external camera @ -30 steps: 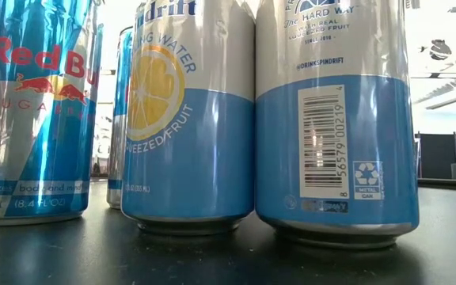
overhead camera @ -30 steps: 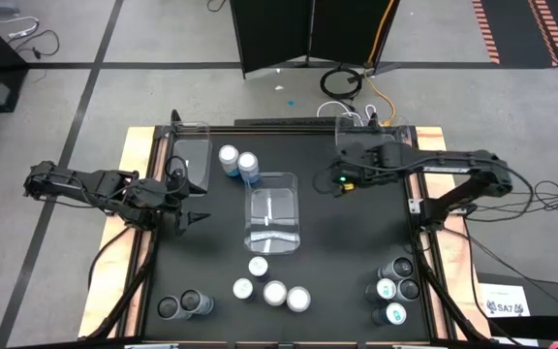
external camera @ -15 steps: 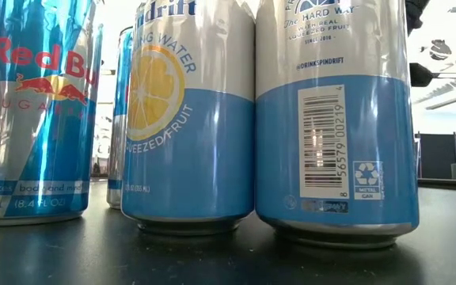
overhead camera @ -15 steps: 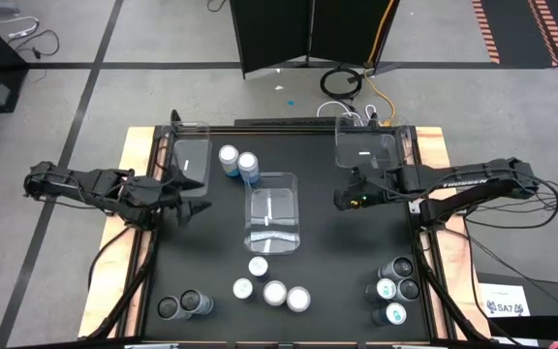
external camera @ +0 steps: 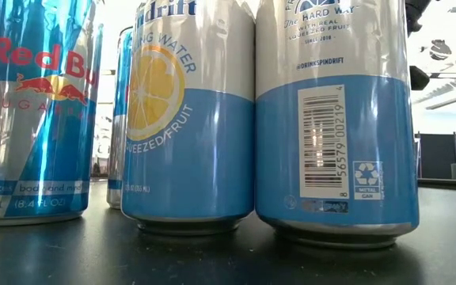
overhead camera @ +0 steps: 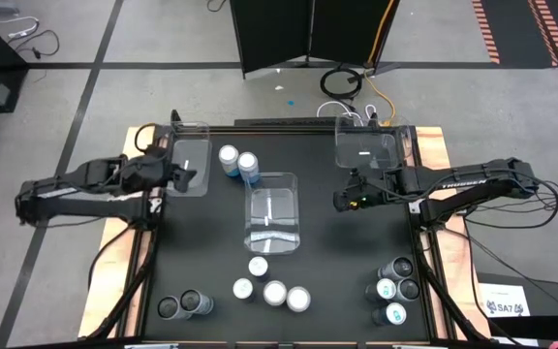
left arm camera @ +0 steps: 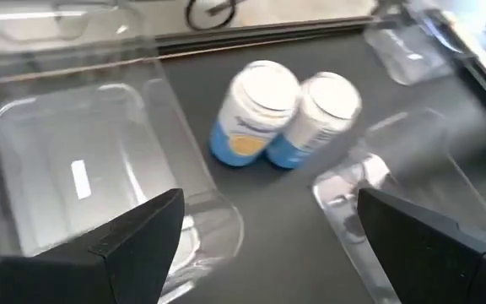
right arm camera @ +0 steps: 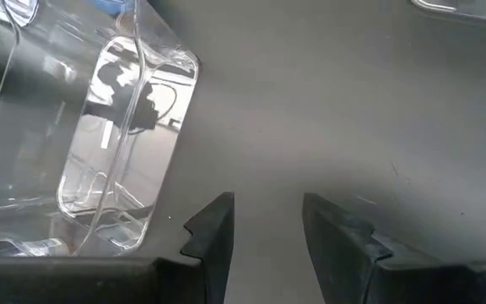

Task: Sort soda cans
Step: Move the transparent bins to the center

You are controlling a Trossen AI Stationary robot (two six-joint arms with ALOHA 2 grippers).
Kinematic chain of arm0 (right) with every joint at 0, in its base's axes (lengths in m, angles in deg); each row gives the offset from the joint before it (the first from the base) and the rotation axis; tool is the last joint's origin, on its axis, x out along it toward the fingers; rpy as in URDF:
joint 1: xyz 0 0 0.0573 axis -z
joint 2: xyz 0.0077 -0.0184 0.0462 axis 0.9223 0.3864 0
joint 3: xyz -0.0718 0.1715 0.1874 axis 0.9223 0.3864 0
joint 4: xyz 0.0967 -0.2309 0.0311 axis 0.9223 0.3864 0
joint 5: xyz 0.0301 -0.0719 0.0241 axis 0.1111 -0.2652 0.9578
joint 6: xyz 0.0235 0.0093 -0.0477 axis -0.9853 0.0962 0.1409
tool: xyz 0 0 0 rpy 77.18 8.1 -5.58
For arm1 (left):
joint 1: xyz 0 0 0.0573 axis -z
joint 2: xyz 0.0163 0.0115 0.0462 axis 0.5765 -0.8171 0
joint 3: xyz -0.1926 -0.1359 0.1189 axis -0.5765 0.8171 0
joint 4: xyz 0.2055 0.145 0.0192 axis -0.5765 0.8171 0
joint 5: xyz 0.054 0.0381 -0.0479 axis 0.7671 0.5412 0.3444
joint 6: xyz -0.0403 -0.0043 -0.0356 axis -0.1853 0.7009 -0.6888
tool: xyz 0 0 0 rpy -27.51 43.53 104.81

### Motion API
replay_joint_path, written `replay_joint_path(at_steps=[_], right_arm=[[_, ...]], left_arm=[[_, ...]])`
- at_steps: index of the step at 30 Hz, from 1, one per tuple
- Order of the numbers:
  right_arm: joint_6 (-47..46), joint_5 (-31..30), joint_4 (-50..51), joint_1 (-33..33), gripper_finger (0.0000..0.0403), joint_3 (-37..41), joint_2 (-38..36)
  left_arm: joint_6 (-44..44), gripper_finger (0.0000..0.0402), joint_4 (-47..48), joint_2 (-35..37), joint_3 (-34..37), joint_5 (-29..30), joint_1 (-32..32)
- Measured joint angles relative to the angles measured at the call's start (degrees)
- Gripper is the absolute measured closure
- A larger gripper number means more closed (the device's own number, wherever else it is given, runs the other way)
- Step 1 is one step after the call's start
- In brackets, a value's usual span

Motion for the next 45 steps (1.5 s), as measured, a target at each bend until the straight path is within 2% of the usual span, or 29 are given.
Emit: replay_joint_path(at_steps=[5,10,14,21,33,36,41,45], right_arm=[[0.1,0.0,0.0,0.0,0.0268,0.0,0.0],[0.1,0.4,-0.8,0.0,0.0268,0.0,0.0],[0.0,0.5,-0.8,0.0,0.0268,0.0,0.0],[0.2,0.4,-0.8,-0.4,0.0268,0.0,0.0],[2.1,0.4,-0.8,-0.4,0.0268,0.0,0.0],[2.2,0.4,-0.8,-0.4,0.0268,0.0,0.0],[2.2,0.2,-0.8,-0.4,0.0268,0.0,0.0],[2.2,0.2,-0.8,-0.5,0.0268,0.0,0.0]], left_arm=[[0.0,0.0038,4.4,-3.0,0.0,-5.5,-9.9],[0.5,0.0038,8.7,-5.3,0.0,-6.6,-20.2],[4.8,0.0038,8.7,-6.8,0.0,-4.6,-25.7],[4.7,0.0038,4.8,-7.1,0.0,-4.4,-26.8],[4.7,0.0038,3.5,-7.1,0.0,-4.4,-26.8],[5.5,0.0038,3.5,-7.1,0.0,-2.7,-27.2],[7.5,0.0038,3.6,-9.6,0.0,-2.2,-32.2],[12.5,0.0038,2.8,-14.7,0.0,-5.2,-38.6]])
